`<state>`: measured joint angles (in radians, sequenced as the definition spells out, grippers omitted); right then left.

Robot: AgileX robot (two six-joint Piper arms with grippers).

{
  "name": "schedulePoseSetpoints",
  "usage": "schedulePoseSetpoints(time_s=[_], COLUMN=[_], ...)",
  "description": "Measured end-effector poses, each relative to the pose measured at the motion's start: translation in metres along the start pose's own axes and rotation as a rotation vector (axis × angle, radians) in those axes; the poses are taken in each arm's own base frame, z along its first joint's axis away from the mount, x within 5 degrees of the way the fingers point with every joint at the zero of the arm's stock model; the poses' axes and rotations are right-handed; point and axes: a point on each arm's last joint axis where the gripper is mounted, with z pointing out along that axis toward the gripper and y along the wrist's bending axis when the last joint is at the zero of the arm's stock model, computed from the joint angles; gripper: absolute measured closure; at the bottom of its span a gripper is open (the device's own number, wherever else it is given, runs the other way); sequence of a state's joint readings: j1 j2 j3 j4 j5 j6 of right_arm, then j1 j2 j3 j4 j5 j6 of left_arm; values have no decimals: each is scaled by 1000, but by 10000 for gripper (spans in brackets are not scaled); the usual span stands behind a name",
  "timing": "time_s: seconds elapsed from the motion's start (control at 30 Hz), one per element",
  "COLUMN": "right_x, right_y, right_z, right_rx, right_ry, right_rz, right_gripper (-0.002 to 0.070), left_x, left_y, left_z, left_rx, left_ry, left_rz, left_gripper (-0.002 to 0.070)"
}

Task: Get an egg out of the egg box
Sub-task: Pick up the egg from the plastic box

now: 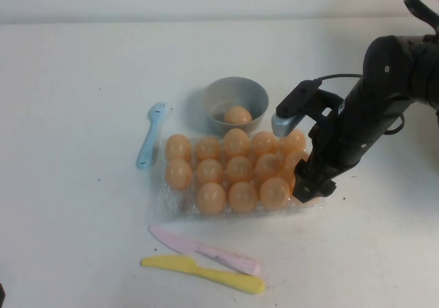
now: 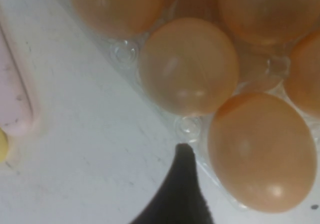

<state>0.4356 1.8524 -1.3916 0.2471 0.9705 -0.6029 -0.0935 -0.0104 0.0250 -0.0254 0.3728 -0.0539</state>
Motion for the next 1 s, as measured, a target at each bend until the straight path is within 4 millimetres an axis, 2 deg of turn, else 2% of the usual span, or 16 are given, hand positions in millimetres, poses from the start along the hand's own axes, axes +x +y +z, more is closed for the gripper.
schedulePoseSetpoints(time_s=[0.33, 0.67, 0.8, 0.9, 1.0], right_x=[-1, -1, -1, -2, -4], right_y=[-2, -3, -3, -2, 1], right_z=[13, 14, 14, 10, -5], right_rx=[-17, -18, -18, -24, -23], right_ry=[11, 13, 13, 17, 5], right_rz=[15, 18, 30, 38, 35], right_gripper=[131, 275, 296, 303, 306], left_x=[0, 0, 0, 0, 0], left_y=[0, 0, 0, 0, 0], left_z=[0, 0, 0, 0, 0], left_rx=[0, 0, 0, 0, 0], left_ry=[0, 0, 0, 0, 0], left_rz=[0, 0, 0, 0, 0], left_gripper=[678, 678, 678, 678, 678])
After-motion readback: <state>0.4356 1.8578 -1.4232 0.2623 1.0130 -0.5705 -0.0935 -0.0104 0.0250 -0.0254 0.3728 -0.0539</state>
